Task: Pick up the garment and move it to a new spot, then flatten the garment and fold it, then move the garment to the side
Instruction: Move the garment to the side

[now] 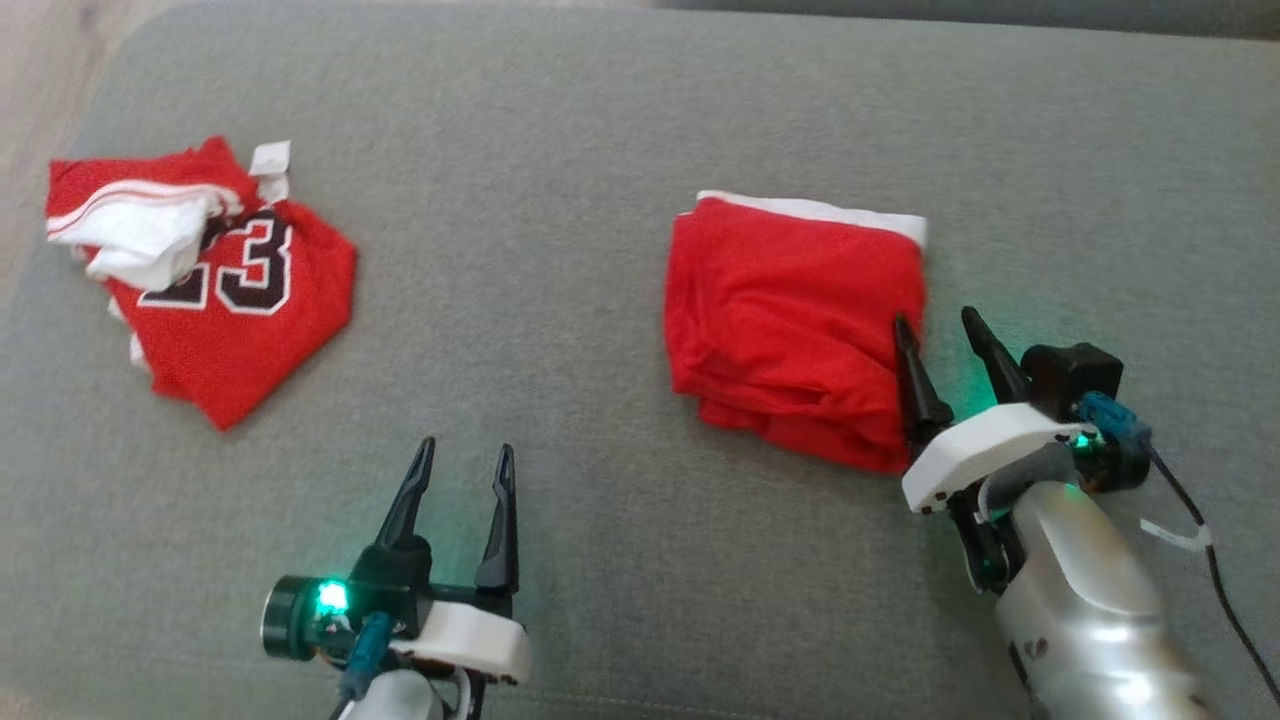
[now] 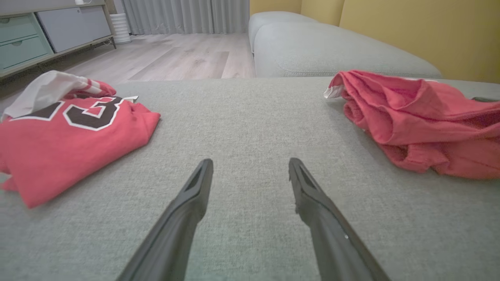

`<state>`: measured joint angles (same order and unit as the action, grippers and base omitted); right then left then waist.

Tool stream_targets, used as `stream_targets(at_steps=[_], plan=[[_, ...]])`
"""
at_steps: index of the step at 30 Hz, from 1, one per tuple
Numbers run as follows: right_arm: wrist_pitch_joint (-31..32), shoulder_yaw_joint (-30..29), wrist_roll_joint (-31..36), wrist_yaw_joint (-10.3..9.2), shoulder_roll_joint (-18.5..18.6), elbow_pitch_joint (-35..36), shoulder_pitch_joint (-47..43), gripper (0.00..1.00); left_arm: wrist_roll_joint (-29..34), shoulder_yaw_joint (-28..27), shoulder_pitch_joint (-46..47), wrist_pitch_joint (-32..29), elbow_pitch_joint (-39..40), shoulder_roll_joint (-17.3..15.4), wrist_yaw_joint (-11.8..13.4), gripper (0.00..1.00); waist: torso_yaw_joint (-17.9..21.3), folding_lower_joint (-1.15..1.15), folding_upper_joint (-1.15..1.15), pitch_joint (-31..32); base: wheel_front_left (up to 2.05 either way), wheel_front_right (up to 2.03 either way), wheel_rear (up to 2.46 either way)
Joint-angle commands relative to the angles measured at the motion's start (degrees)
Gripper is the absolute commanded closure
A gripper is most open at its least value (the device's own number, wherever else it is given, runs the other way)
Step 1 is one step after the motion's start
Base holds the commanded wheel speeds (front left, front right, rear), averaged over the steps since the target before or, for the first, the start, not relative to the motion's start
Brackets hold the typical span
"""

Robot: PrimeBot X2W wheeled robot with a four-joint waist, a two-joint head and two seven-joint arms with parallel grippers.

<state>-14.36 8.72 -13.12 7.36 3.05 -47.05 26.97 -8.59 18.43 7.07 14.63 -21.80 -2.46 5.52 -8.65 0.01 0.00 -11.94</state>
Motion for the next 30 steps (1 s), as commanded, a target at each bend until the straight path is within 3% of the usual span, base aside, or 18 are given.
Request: stream_targets(at_steps=[1, 4, 5, 9, 14, 18, 30], plan=[[-0.63, 1.11, -0.66, 0.13, -0.17, -0.11, 1.79, 0.0, -0.41, -1.39, 2.14, 0.37, 1.38, -0.42, 0.0, 0.0, -1.43, -0.01, 0.0, -1.2, 0.0, 0.0, 0.0], [-0.63, 2.43, -2.0, 0.13, -0.17, -3.18, 2.47, 0.0, -0.4, -1.23, 2.2, 0.37, 1.3, -0.42, 0.0, 0.0, -1.76, -0.01, 0.0, -1.46, 0.0, 0.0, 0.0], [-0.63, 3.08, -2.4, 0.13, -0.17, -3.92, 2.56, 0.1, -0.39, -1.25, 2.16, 0.37, 1.29, -0.42, -0.01, 0.0, -1.77, -0.01, 0.0, -1.5, 0.0, 0.0, 0.0], [-0.63, 5.0, -3.86, 0.13, -0.17, -5.43, 2.92, 1.0, -0.2, -1.2, 2.37, 0.37, 1.12, -0.42, -0.13, 0.0, -1.38, -0.01, 0.0, -1.6, 0.0, 0.0, 0.0], [-0.63, 5.14, -4.1, 0.13, -0.17, -4.02, 3.69, 1.0, 0.18, -1.33, 3.01, 0.37, 1.18, -0.42, -0.25, 0.0, 0.35, -0.01, 0.0, -1.2, 0.0, 0.0, 0.0], [-0.63, 3.55, -3.49, 0.13, -0.17, -1.35, 3.36, 1.0, 0.48, -1.45, 3.15, 0.37, 1.37, -0.42, -0.64, 0.0, 3.96, -0.01, 0.0, 0.21, 0.0, 0.0, 0.0], [-0.63, 5.96, -2.17, 0.13, -0.17, 2.45, 1.94, 1.0, 0.87, 1.02, 6.5, 0.37, 2.43, -0.42, -2.49, 0.0, 26.21, -0.01, 0.0, 1.63, 0.0, 0.0, 0.0]])
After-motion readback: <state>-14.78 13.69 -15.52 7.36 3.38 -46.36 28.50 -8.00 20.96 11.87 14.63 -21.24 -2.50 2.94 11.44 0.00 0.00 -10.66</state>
